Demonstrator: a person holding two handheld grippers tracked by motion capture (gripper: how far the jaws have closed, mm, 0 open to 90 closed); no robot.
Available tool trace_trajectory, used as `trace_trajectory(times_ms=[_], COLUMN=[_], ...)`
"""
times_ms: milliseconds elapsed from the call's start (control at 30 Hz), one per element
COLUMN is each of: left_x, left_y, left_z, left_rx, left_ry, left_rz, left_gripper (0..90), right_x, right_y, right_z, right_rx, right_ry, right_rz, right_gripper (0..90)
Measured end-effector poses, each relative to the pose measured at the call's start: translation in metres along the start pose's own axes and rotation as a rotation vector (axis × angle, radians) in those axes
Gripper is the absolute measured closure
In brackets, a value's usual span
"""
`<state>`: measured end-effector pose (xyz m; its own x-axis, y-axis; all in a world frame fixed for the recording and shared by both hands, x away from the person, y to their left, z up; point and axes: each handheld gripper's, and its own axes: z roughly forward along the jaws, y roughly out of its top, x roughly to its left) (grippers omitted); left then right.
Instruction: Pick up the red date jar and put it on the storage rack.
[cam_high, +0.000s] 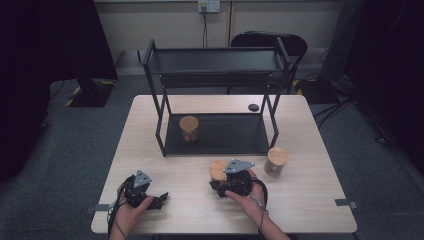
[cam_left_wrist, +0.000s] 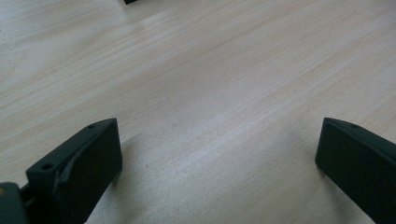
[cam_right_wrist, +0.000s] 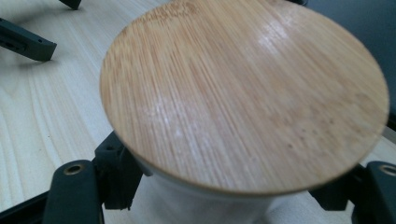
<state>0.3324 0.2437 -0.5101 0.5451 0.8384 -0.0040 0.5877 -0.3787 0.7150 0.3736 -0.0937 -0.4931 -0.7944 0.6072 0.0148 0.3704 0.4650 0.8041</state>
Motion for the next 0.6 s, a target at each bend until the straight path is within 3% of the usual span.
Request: trace_trajectory(times_ms=[600], left_x=[0.000], left_y=[0.000], left_z=[0.000], left_rx=[0.000], left_ry=[0.000], left_rz=[0.000], left_gripper=[0.1], right_x=[-0.005], right_y=[0.020], right_z=[0.000], right_rx=[0.025], right_ry=[0.006], right_rz=[-0.026], right_gripper=[25.2])
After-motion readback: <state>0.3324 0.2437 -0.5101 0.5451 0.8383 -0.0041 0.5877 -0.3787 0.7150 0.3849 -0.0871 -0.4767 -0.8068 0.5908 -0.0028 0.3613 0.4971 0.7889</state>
